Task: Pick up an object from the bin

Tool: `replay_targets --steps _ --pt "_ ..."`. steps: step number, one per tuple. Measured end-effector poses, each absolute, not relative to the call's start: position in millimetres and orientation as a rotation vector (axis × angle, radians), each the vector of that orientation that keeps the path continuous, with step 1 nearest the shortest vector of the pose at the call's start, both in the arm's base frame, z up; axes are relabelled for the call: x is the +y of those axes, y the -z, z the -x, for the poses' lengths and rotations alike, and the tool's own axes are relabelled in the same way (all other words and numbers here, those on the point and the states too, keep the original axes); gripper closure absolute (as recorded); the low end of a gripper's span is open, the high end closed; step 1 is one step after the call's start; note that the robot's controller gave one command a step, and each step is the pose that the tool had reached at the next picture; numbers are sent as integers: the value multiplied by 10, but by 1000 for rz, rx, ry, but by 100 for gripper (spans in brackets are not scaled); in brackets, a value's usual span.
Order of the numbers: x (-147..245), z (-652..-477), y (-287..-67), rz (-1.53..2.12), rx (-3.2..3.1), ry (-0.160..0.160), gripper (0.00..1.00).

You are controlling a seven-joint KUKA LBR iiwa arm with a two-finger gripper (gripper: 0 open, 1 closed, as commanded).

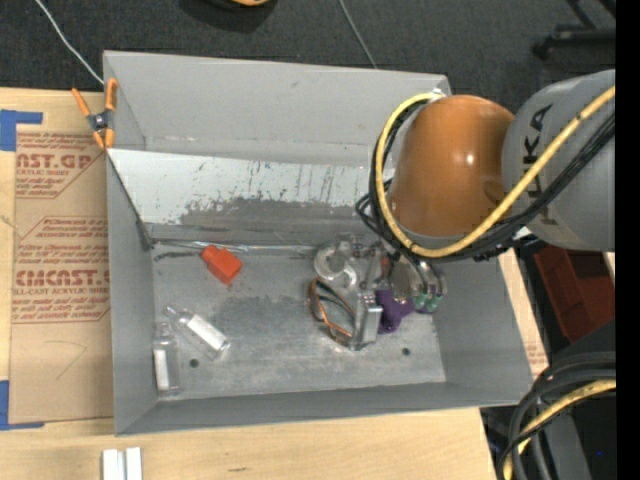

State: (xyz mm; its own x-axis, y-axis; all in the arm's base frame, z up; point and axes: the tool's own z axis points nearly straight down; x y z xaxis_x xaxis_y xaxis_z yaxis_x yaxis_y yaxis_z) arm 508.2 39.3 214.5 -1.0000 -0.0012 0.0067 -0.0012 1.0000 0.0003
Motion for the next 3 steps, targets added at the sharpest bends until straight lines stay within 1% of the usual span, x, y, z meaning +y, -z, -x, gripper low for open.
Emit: replay_targets --steps 1,2,3 --pt "391 -5099 -2186 0 -3143 1 0" --pt "15 -5444 -1408 -277 -3129 1 0" --pt "22 -5108 -1082 236 -3133 3 0"
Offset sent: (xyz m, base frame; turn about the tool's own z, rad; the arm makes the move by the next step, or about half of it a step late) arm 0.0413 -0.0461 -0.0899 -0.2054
